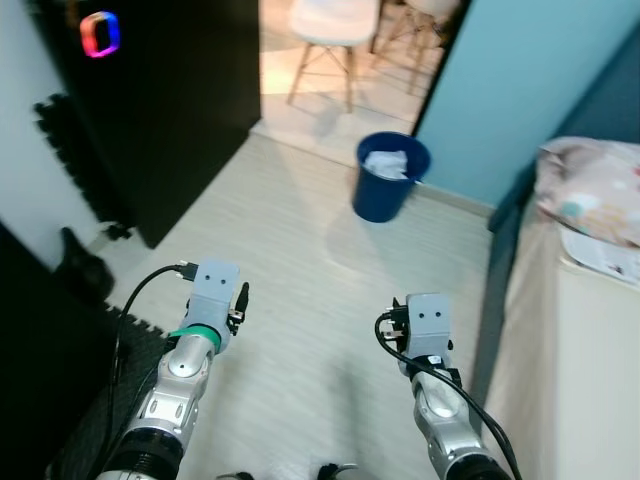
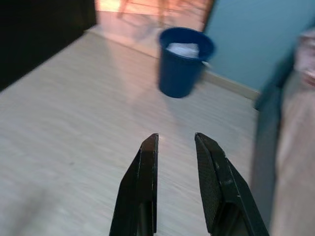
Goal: Clean up the room
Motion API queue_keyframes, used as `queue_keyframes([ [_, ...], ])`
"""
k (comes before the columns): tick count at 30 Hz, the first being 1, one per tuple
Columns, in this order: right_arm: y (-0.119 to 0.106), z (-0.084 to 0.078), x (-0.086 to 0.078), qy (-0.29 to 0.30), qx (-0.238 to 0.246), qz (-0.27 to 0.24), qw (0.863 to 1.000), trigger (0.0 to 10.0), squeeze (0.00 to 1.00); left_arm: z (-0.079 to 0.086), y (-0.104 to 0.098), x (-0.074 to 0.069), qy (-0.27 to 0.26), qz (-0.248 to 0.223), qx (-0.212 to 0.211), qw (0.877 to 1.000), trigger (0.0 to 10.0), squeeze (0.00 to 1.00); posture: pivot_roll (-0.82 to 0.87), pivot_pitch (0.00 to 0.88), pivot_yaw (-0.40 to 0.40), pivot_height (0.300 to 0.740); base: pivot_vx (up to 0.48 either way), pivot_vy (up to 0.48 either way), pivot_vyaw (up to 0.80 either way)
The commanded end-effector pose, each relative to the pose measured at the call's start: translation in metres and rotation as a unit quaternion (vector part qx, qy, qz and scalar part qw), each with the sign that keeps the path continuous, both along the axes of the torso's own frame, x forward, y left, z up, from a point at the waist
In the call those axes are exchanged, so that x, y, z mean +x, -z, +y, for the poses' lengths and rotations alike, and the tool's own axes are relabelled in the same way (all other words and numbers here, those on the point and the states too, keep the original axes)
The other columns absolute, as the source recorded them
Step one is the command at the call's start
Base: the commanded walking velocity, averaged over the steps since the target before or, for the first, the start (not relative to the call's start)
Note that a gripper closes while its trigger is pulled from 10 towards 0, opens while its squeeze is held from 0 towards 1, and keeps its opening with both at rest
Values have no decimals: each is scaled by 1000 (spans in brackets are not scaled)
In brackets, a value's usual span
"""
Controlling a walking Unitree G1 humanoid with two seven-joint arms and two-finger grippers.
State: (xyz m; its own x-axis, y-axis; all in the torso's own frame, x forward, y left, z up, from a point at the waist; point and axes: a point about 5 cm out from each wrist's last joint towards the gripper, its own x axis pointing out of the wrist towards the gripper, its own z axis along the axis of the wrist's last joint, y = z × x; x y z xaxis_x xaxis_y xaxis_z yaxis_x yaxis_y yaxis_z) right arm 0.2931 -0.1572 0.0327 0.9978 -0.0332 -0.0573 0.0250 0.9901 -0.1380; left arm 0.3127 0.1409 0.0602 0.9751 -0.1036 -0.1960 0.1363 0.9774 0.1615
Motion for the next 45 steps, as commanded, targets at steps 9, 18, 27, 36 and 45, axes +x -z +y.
queue_keyframes([
  [9, 9, -3, -6, 3, -1, 22, 1000, 10000, 0, -3, 7, -2, 3, 18, 1, 1000, 10000, 0, -91, 11, 26, 740, 0, 0, -800],
  [18, 9, -3, -6, 3, -3, 23, 1000, 10000, 0, -2, 7, -2, 5, 17, 3, 1000, 10000, 0, -92, 9, 28, 740, 0, 0, -800],
  [27, 9, -2, -5, 3, -6, 22, 1000, 10000, 0, -2, 6, -2, 5, 16, 3, 1000, 10000, 0, -92, 12, 29, 740, 0, 0, -244],
  [36, 9, 1, -6, -10, -11, 20, 1000, 10000, 0, -2, 7, -3, 6, 16, 4, 1000, 10000, 0, -91, 18, 29, 740, 0, 0, 319],
  [45, 10, 4, -8, -22, -6, 19, 1000, 10000, 0, -3, 7, -3, 5, 16, 4, 1000, 10000, 0, -91, 23, 28, 740, 0, 0, 759],
])
